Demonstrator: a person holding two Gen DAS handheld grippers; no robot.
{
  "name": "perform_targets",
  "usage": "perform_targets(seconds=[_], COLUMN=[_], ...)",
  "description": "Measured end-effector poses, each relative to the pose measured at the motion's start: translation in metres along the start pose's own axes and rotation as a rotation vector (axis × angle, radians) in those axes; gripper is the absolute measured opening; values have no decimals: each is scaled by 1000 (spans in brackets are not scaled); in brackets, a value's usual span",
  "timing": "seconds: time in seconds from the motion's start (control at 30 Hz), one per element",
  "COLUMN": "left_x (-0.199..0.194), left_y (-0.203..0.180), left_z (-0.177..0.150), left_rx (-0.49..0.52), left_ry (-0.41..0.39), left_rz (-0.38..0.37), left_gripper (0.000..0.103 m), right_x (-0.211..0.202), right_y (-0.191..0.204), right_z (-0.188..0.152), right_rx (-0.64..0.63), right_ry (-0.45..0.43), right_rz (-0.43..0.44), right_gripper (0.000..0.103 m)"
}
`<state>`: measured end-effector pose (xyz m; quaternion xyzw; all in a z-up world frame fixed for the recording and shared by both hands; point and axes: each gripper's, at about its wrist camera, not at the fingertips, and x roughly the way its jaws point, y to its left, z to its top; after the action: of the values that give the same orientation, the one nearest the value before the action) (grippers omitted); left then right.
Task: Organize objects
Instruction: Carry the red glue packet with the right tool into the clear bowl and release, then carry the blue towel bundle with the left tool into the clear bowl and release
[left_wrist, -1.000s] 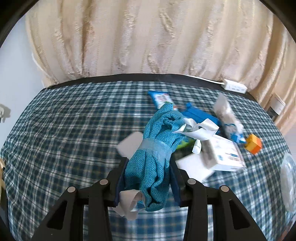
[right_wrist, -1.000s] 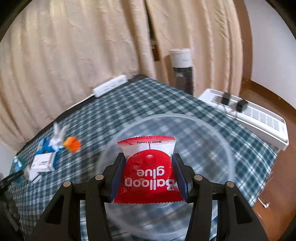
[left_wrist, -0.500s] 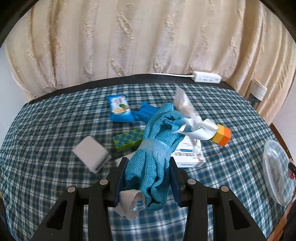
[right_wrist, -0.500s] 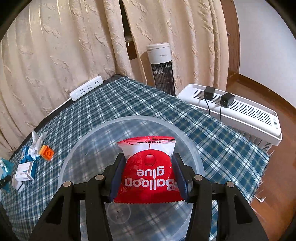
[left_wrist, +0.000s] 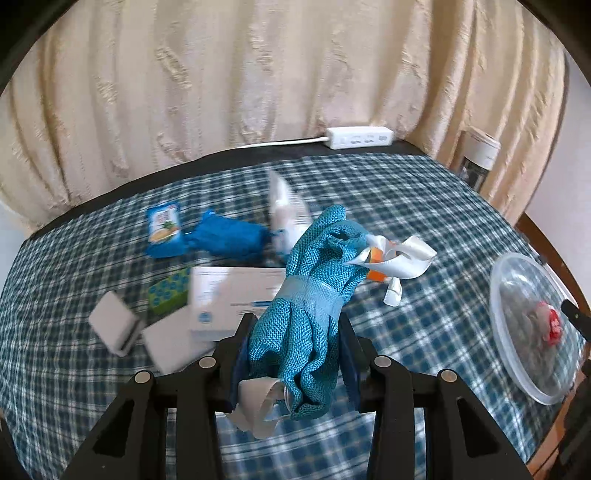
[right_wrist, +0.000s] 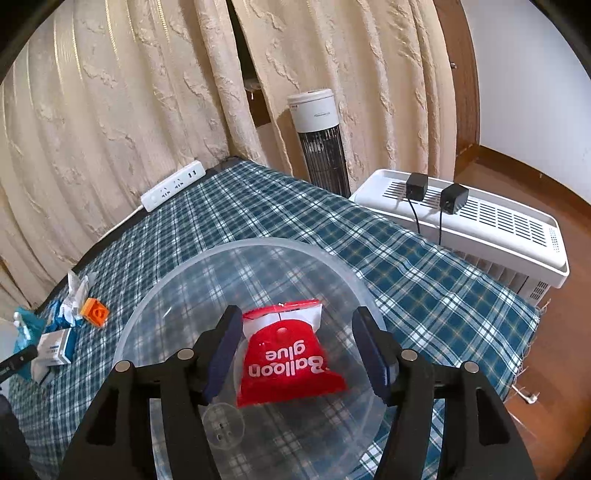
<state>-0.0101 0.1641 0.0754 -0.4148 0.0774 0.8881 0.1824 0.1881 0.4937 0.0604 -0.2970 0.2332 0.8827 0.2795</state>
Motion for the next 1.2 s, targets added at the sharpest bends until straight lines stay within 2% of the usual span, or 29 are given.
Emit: perform_targets(seconds=[0.27,0.43,0.7,1.0,1.07,1.2], left_x=[8,14,32,57,63,69], left_y=[-57,-107,-180,-235,-246,-261], left_z=[10,17,23,29,30,30], left_rx=[93,181,309,410,431,461], left_ry=[17,21,56,122,142,153], left_rz=[-64,-112,-186,-251,-265,-287], left_gripper=[44,45,45,45,46,57], right_x=[-10,-20,-20,-11,-9,-6], right_y=[-8,-13,-30,-36,-36,-35], right_z=[-1,1,2,6,9,17], right_rx=[11,17,60,70,75,72], right_ry=[-18,-42,-45,-29,-27,-26], right_rz=[59,98,122,126,126,123], right_gripper=[63,63,63,63,63,63])
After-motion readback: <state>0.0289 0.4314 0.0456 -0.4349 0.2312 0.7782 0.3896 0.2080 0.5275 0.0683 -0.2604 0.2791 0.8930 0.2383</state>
